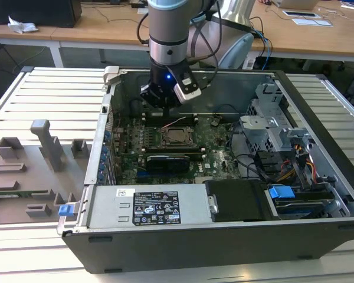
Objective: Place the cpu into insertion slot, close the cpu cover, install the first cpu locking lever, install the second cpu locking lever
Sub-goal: 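Install the first cpu locking lever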
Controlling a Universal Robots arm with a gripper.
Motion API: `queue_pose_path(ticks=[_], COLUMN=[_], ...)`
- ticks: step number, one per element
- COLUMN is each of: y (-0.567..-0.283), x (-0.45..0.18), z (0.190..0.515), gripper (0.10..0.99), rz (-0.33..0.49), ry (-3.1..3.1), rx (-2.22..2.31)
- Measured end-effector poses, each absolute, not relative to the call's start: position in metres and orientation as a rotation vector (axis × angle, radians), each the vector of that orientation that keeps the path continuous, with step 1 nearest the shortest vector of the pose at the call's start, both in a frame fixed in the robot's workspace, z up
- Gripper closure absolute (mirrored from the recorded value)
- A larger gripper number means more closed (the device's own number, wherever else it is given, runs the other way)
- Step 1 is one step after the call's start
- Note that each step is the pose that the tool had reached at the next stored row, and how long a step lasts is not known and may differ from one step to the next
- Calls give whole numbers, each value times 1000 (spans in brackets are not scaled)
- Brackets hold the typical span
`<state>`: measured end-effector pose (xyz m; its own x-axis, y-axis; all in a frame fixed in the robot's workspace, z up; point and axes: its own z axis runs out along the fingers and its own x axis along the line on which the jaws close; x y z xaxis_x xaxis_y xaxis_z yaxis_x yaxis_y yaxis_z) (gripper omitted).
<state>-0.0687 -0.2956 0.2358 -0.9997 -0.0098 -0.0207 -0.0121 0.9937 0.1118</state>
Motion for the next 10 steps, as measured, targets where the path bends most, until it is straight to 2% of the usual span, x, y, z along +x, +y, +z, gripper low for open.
queue_pose_path(ticks=[10], y=[-294], x=[-61], z=[221], gripper=[980], rz=[175], ry=[3118], rx=[-17])
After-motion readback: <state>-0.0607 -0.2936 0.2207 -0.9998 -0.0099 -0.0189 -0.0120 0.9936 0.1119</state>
